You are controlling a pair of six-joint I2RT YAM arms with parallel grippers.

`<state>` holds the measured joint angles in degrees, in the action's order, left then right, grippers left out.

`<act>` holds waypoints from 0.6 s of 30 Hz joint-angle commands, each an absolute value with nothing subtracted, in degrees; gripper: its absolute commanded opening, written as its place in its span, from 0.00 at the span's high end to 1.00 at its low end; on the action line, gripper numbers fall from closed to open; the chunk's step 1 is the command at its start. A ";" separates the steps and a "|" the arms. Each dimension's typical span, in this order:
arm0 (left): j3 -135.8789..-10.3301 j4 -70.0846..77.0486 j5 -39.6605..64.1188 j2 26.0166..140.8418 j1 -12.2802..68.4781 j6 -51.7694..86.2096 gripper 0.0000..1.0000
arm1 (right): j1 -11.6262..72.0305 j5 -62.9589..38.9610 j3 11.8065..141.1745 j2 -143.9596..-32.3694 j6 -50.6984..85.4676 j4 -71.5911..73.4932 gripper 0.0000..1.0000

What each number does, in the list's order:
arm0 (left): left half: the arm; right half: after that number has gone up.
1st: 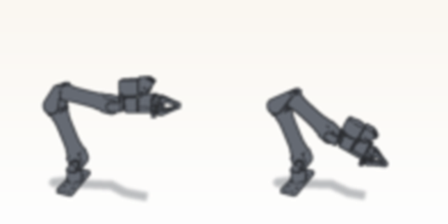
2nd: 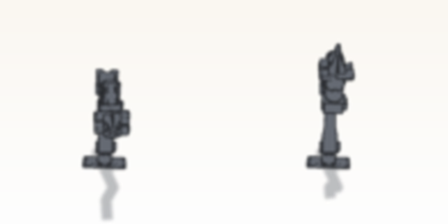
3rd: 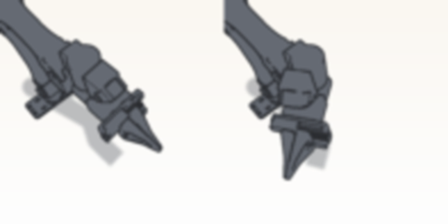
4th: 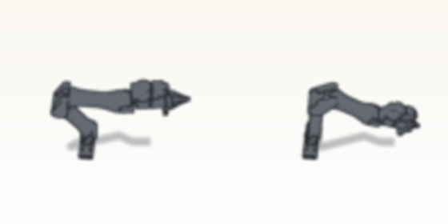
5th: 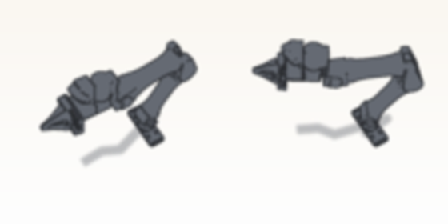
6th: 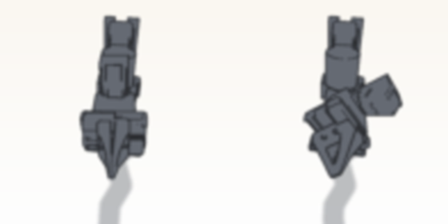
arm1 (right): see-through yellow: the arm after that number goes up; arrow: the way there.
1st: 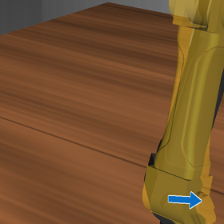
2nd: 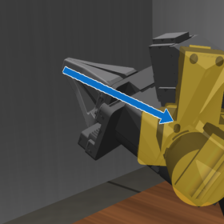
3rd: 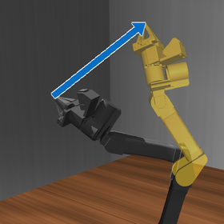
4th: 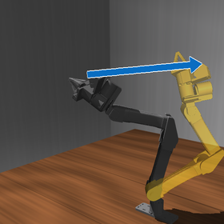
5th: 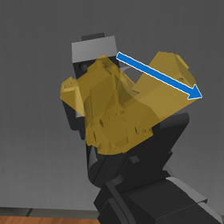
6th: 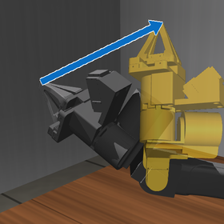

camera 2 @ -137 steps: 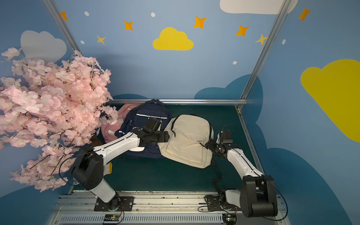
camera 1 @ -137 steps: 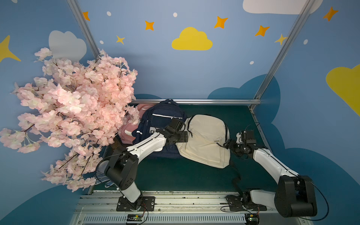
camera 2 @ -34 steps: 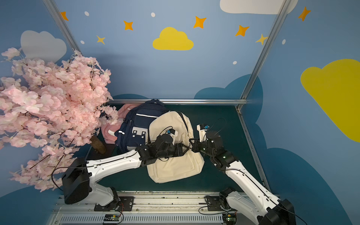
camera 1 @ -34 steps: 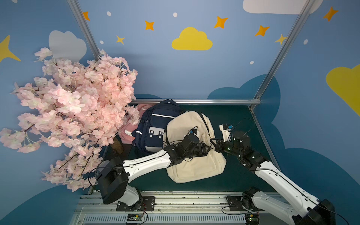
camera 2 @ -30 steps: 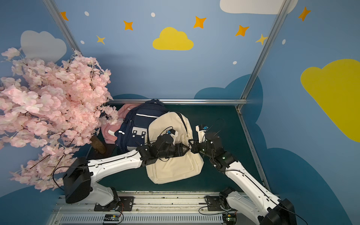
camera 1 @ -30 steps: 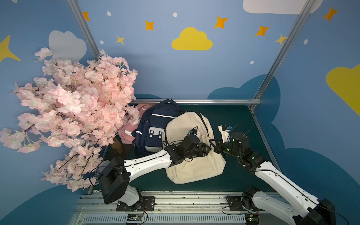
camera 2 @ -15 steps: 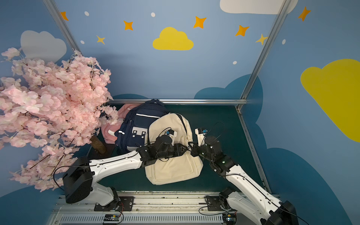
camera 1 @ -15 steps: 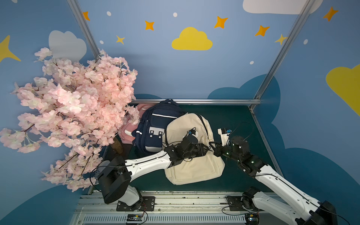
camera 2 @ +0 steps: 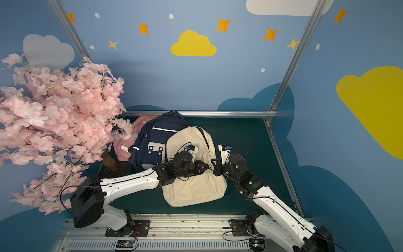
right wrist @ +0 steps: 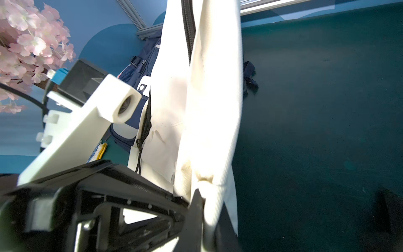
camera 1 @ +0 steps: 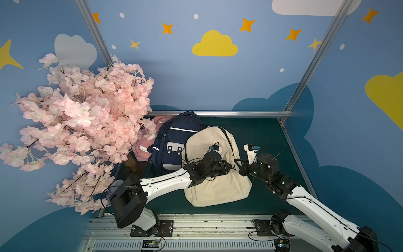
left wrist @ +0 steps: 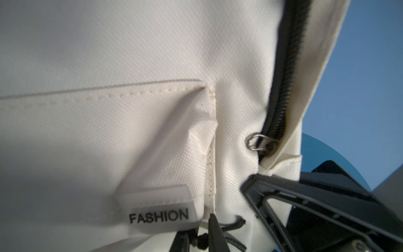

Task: Zip up the backpack
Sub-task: Zip the zipper on the backpack.

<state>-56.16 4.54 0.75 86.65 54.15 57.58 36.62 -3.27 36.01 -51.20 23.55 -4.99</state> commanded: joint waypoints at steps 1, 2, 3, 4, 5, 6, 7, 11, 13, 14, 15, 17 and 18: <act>-53.67 5.58 0.34 86.54 53.65 56.24 0.84 | 36.79 6.02 36.45 -48.29 25.32 -6.02 1.00; -52.76 6.22 0.43 86.32 53.53 56.38 0.86 | 36.59 6.69 36.42 -47.90 25.33 -6.13 1.00; -52.03 6.78 0.78 86.15 53.33 56.34 0.88 | 36.48 6.67 36.47 -47.60 25.15 -6.15 1.00; -51.38 7.47 1.06 85.98 53.25 56.17 0.89 | 36.47 6.47 36.58 -47.72 25.12 -6.24 1.00; -50.96 7.77 1.14 85.88 53.18 55.99 0.90 | 36.51 6.13 36.73 -47.93 25.13 -6.21 1.00; -50.68 7.95 1.22 85.79 53.17 55.78 0.90 | 36.47 5.75 36.89 -48.26 25.13 -6.24 1.00; -50.57 8.35 1.51 85.78 53.17 55.52 0.90 | 36.47 5.56 36.95 -48.62 25.15 -6.32 1.00; -50.47 9.23 2.62 85.63 53.17 53.49 0.93 | 36.47 4.59 37.08 -49.22 25.58 -5.85 1.00; -50.00 9.00 2.00 85.04 53.17 52.97 0.95 | 36.47 4.72 37.42 -49.08 25.17 -6.09 1.00; -49.69 8.67 1.56 84.67 53.17 52.68 0.96 | 36.47 5.36 37.59 -48.93 24.90 -6.55 1.00; -49.42 8.32 1.10 84.26 53.12 52.27 0.97 | 36.47 5.87 37.70 -48.77 24.58 -6.97 1.00; -49.14 7.50 0.40 83.64 53.17 51.40 0.97 | 36.39 6.54 37.58 -48.34 24.43 -7.37 1.00; -48.85 7.68 0.35 83.51 53.17 50.64 0.97 | 36.39 6.59 37.54 -48.09 24.71 -7.45 1.00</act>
<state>-49.63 7.99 1.34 85.36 53.30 53.45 36.60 4.03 36.01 -49.56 25.06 -9.15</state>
